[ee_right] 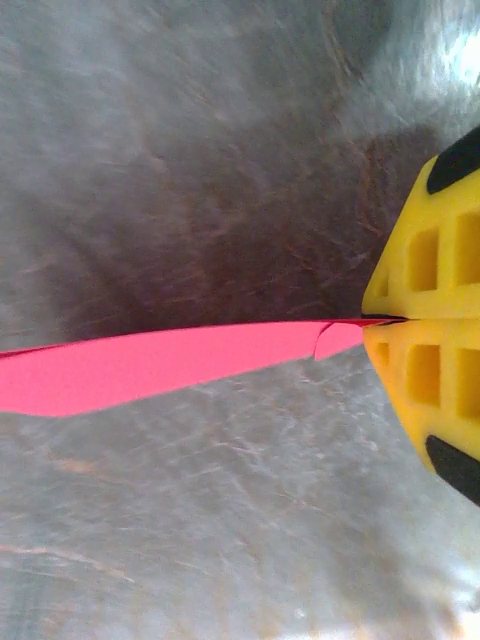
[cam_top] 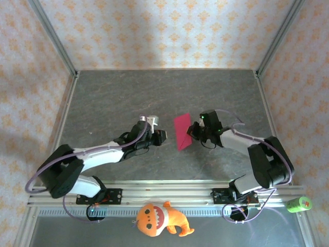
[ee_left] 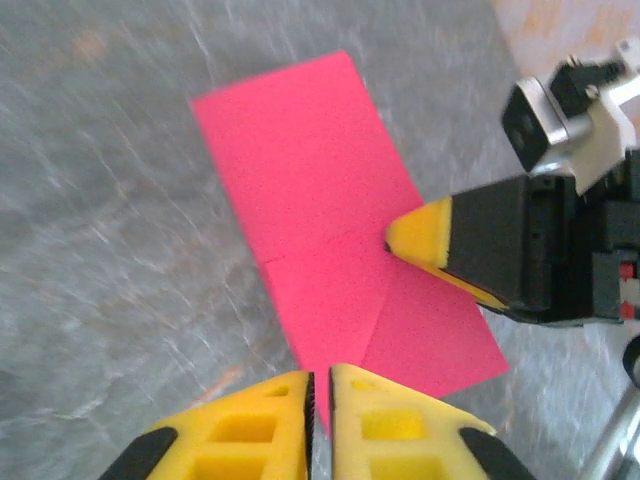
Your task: Fold a paper plane with a square sheet of paper (pick it up from the middle)
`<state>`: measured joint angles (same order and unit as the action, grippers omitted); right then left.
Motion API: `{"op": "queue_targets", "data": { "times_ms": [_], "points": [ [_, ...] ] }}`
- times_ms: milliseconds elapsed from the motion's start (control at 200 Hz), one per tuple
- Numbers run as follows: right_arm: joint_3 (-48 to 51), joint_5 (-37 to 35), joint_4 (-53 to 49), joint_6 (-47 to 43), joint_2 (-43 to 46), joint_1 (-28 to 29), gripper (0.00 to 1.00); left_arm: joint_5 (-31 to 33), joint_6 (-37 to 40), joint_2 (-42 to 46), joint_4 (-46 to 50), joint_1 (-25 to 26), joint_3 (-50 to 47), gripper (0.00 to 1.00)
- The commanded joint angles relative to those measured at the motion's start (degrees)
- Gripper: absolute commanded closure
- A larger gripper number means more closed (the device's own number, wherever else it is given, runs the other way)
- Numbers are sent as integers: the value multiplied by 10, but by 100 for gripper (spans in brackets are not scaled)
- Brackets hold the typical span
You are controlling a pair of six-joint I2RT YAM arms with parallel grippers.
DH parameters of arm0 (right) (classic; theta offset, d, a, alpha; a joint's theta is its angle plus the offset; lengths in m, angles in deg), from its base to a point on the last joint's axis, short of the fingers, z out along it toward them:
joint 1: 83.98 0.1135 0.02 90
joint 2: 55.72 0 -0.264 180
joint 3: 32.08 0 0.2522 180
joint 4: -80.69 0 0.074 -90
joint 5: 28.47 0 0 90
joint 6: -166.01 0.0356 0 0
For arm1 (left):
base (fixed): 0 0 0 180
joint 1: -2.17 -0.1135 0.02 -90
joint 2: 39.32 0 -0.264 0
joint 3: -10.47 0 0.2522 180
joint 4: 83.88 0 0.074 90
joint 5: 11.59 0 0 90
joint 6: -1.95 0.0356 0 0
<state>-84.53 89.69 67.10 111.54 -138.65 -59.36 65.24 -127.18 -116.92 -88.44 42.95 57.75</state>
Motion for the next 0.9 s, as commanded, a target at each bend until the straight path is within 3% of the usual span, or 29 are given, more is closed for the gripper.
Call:
{"op": "queue_targets", "data": {
  "times_ms": [0,65,290,400,701,896],
  "points": [
    [-35,-161,-118,-63,44,32,100,96,-16,47,-1,-14,-26,80],
    [-48,-226,-139,-68,61,54,100,115,-19,73,10,-20,-39,74],
    [-96,-432,-202,-87,92,124,100,169,-59,157,12,-44,-98,42],
    [-123,-496,-236,-106,81,151,100,184,-74,183,15,-61,-118,26],
    [-190,-677,-347,-100,8,204,100,180,-74,190,88,-97,-96,9],
    [-193,-686,-351,-97,-24,204,100,199,-109,268,43,-108,-163,6]
  ]
}}
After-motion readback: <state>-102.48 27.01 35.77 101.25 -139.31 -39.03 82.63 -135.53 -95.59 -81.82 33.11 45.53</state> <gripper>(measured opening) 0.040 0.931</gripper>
